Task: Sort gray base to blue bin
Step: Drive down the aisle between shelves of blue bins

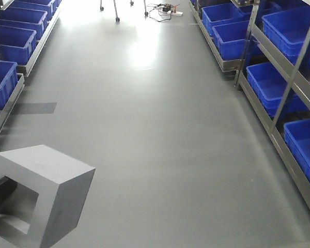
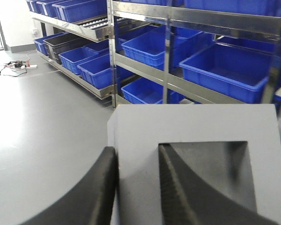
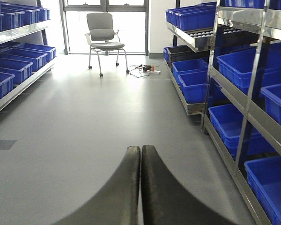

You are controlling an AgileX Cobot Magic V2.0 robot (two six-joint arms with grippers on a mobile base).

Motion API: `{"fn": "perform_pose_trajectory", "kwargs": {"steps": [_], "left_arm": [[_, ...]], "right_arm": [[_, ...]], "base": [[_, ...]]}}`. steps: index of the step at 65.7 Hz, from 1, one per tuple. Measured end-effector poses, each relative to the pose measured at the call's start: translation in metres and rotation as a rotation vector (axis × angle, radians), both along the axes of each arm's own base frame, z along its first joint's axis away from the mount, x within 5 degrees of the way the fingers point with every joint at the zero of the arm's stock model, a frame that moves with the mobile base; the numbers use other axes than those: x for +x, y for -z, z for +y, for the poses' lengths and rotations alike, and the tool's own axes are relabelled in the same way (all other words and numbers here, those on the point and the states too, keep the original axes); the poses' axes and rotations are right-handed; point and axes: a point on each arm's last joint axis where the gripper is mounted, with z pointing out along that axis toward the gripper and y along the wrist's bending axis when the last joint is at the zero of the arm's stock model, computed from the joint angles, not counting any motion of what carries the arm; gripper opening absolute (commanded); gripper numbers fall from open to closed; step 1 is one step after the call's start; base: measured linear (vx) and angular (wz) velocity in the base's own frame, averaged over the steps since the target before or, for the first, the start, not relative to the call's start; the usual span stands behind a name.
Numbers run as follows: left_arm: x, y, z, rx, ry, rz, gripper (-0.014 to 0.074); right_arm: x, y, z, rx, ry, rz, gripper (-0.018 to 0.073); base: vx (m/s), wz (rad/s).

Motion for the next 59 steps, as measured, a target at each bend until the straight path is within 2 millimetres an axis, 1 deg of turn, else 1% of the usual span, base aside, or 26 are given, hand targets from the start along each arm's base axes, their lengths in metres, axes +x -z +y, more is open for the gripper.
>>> {"fn": "perform_pose_trajectory", "kwargs": {"steps": [59], "left_arm": [[0.0, 0.0, 0.0, 0.0, 0.0, 0.0, -0.0006]], "right_arm": [[0.0, 0.0, 0.0, 0.0, 0.0, 0.0, -0.0009]], "base": [[0.48, 0.01]]}}
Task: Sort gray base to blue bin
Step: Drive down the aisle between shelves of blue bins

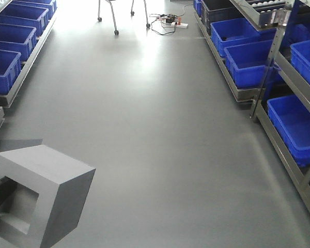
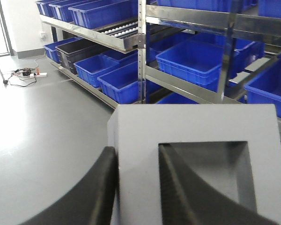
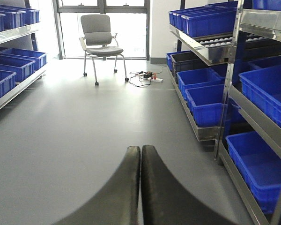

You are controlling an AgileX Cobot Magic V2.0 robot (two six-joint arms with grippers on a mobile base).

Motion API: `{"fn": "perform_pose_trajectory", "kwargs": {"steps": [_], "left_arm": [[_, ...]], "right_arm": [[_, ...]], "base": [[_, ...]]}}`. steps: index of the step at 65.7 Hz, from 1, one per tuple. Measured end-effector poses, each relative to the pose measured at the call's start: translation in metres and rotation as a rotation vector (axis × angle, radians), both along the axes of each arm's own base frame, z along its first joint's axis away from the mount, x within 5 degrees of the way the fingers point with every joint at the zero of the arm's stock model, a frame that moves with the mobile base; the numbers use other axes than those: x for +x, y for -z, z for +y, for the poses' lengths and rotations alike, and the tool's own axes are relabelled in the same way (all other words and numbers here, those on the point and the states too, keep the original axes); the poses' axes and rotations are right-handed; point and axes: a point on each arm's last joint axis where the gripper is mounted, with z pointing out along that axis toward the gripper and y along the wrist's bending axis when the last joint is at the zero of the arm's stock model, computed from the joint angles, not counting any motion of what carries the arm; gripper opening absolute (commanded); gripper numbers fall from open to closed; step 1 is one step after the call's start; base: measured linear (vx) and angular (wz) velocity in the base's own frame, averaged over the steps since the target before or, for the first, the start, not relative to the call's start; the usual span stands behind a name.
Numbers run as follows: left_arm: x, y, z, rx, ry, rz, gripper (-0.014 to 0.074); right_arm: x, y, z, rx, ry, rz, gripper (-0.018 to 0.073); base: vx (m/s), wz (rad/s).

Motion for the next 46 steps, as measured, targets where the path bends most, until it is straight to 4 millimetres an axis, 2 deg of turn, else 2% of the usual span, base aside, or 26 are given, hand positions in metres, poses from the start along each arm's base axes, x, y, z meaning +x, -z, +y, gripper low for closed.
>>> {"fn": "perform_pose_trajectory", "kwargs": {"steps": [46], "left_arm": [[0.0, 0.0, 0.0, 0.0, 0.0, 0.0, -0.0006]], "right_arm": [[0.0, 0.0, 0.0, 0.0, 0.0, 0.0, -0.0009]], "base": [[0.46, 0.04]]}}
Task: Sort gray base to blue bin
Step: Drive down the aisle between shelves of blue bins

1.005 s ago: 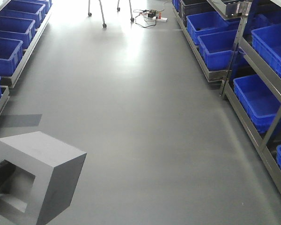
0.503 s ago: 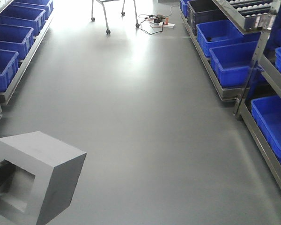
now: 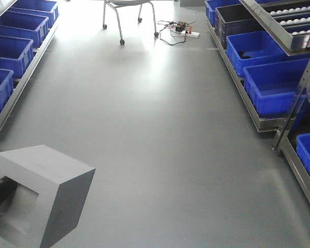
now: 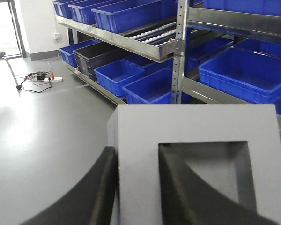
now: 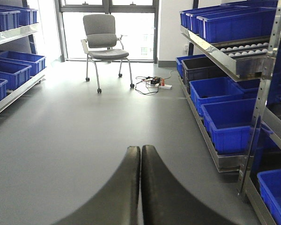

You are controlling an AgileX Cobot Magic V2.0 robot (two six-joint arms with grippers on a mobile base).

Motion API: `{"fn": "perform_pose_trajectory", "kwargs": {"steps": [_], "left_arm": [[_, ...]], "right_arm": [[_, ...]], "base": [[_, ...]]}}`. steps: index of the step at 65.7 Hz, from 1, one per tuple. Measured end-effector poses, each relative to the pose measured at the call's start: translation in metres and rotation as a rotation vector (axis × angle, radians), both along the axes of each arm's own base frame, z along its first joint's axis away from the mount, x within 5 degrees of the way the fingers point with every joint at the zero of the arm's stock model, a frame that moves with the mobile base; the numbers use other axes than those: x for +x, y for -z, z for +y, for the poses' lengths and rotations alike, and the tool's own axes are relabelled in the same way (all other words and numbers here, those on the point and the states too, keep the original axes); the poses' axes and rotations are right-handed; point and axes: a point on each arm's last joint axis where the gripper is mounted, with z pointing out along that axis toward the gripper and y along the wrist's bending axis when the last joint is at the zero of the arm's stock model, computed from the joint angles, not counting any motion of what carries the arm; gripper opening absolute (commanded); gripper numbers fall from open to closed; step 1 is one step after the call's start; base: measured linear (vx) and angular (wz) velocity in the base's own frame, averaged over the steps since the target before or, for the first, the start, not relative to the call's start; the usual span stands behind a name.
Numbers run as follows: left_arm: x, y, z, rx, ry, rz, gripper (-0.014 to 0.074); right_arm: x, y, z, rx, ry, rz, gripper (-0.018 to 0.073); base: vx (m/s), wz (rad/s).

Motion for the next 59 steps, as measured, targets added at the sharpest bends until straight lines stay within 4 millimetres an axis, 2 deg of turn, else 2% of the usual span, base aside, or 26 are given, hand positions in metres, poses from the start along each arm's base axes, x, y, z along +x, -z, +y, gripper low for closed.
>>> {"fn": "perform_pose_trajectory", "kwargs": {"steps": [59], "left_arm": [[0.0, 0.0, 0.0, 0.0, 0.0, 0.0, -0.0006]], "right_arm": [[0.0, 0.0, 0.0, 0.0, 0.0, 0.0, -0.0009]], "base": [[0.39, 0.06]]}}
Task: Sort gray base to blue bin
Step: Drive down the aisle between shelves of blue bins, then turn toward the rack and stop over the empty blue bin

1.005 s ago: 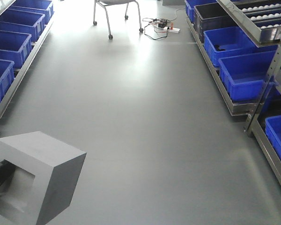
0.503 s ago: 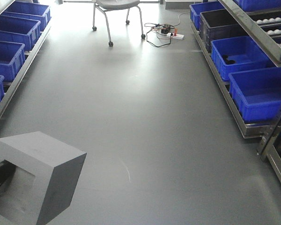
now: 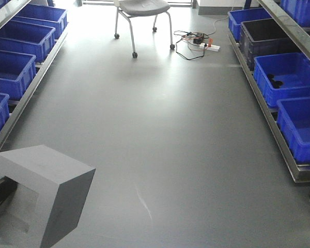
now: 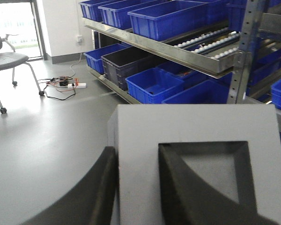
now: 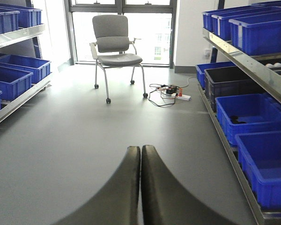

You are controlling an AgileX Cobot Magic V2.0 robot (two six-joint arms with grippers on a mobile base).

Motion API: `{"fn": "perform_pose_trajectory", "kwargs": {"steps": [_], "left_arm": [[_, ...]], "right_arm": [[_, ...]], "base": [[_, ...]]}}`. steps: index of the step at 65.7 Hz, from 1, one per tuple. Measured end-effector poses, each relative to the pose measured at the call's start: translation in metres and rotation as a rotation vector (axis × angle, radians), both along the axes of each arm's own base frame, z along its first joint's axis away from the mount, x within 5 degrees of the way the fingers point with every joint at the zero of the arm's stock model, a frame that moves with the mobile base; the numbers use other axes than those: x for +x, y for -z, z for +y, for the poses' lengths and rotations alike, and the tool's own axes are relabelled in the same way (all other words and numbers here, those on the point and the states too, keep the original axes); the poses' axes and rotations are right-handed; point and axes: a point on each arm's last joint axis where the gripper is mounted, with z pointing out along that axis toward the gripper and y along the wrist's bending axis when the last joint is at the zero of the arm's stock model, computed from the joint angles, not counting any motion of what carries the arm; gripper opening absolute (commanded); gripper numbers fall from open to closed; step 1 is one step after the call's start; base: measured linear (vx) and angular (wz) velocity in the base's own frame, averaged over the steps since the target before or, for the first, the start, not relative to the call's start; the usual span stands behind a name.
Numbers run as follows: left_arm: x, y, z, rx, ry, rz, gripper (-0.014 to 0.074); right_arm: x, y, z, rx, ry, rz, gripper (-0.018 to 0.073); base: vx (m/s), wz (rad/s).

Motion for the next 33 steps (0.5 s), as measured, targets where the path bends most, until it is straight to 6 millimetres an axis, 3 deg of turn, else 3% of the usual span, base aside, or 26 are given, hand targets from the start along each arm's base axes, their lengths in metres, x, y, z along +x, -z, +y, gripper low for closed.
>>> {"fn": "perform_pose_trajectory", "kwargs": {"steps": [20, 33], "left_arm": [[0.0, 0.0, 0.0, 0.0, 0.0, 0.0, -0.0006], [0.0, 0.0, 0.0, 0.0, 0.0, 0.0, -0.0006]], "right_arm": [[0.0, 0.0, 0.0, 0.0, 0.0, 0.0, -0.0009], [0.0, 0.0, 0.0, 0.0, 0.0, 0.0, -0.0009]], "base": [[0.3, 0.19], [0.28, 0.55]]}}
